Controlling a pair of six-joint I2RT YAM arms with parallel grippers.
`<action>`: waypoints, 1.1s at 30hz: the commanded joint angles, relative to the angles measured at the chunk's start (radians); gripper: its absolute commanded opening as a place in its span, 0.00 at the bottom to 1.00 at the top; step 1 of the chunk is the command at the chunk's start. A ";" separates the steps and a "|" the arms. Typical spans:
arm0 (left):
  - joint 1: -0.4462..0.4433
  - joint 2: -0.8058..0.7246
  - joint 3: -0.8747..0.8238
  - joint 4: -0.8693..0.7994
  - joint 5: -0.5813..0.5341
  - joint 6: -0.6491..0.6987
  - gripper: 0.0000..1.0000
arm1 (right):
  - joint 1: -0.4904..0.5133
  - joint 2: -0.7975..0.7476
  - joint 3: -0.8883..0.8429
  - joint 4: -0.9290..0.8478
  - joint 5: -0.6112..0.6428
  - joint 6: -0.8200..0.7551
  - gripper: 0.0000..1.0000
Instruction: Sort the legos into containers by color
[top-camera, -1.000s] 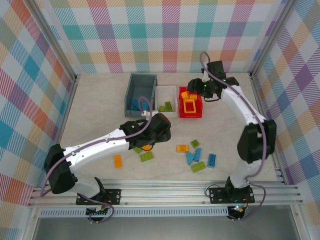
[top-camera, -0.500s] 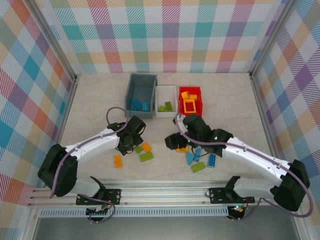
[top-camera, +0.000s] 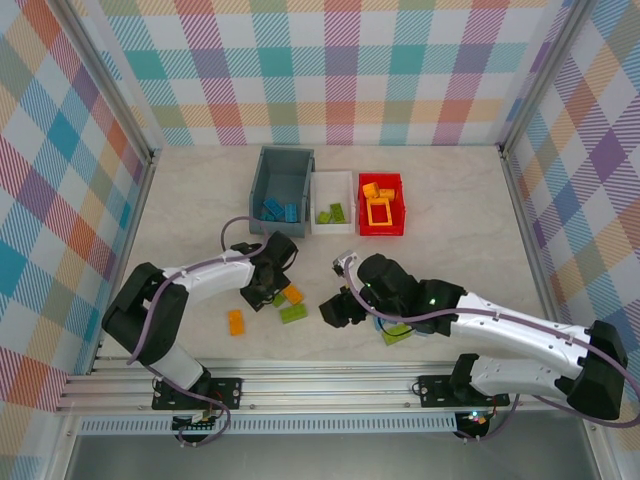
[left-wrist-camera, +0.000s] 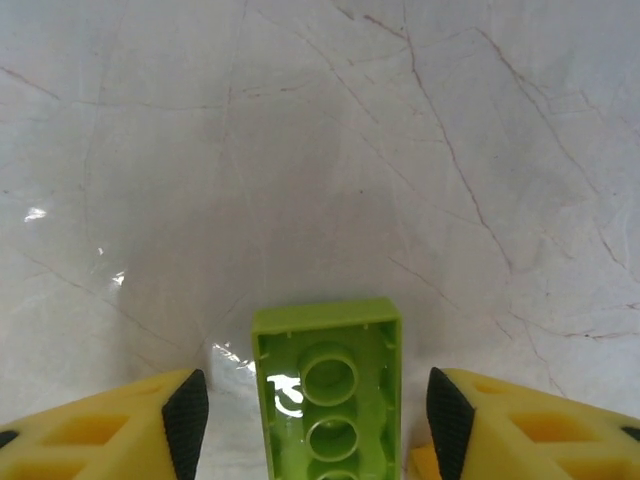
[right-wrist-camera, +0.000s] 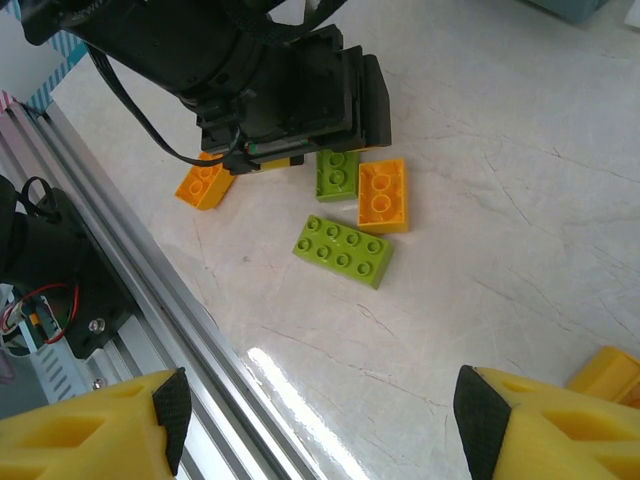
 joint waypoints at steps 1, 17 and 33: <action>0.010 0.012 -0.021 0.040 0.025 -0.032 0.55 | 0.007 0.011 0.015 0.041 0.028 0.012 0.72; -0.044 -0.115 0.271 -0.133 -0.169 0.220 0.32 | -0.048 -0.172 0.035 0.018 0.350 0.093 0.73; -0.080 0.610 1.327 -0.342 -0.231 0.642 0.32 | -0.392 -0.090 0.076 0.201 0.130 0.245 0.77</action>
